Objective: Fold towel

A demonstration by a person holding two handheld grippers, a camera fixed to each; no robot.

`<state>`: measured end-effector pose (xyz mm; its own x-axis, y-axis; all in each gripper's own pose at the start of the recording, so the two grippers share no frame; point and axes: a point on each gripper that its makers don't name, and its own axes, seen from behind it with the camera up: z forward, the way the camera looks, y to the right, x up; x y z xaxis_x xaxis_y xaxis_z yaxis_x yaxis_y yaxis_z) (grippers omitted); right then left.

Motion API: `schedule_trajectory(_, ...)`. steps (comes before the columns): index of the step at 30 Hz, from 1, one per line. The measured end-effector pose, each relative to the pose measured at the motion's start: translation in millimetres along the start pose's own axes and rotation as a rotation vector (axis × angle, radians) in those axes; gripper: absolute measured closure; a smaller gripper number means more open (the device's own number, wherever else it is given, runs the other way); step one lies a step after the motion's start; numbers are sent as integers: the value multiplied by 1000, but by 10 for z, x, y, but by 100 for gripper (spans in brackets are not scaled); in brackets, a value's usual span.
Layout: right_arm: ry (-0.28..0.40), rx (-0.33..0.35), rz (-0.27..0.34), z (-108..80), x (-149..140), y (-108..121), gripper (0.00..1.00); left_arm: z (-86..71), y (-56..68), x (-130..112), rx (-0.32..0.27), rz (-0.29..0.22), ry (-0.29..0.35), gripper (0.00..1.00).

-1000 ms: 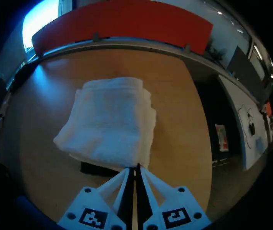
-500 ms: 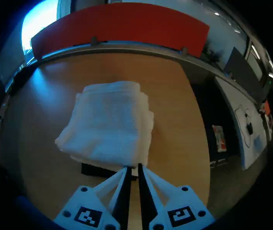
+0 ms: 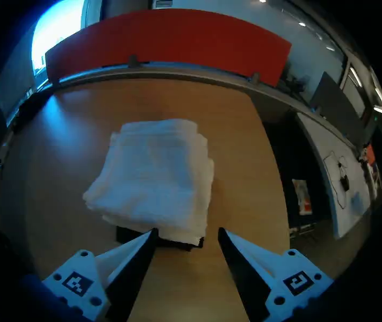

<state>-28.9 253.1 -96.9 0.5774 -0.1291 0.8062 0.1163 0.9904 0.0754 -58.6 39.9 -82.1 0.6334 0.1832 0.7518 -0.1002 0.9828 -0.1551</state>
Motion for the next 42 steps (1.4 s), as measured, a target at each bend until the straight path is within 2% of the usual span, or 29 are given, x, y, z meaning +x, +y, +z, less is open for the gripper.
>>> schedule_trajectory(8,27,-1,9,-57,78,-53,15,-26,-17,7,-2,-2,8,7)
schedule_trajectory(12,63,5,27,-106,179,-116,15,-43,-30,11,-1,-2,13,7)
schedule_trajectory(24,268,-12,90,-298,757,-340,14,-71,-44,84,-4,-9,34,7)
schedule_trajectory(33,405,-25,125,-421,1083,-487,12,-75,-39,137,-2,-17,48,7)
schedule_trajectory(38,468,-8,154,-476,1223,-561,0,-80,-42,173,0,-19,58,7)
schedule_trajectory(42,511,0,180,-522,1323,-588,0,-82,-49,208,4,-18,70,7)
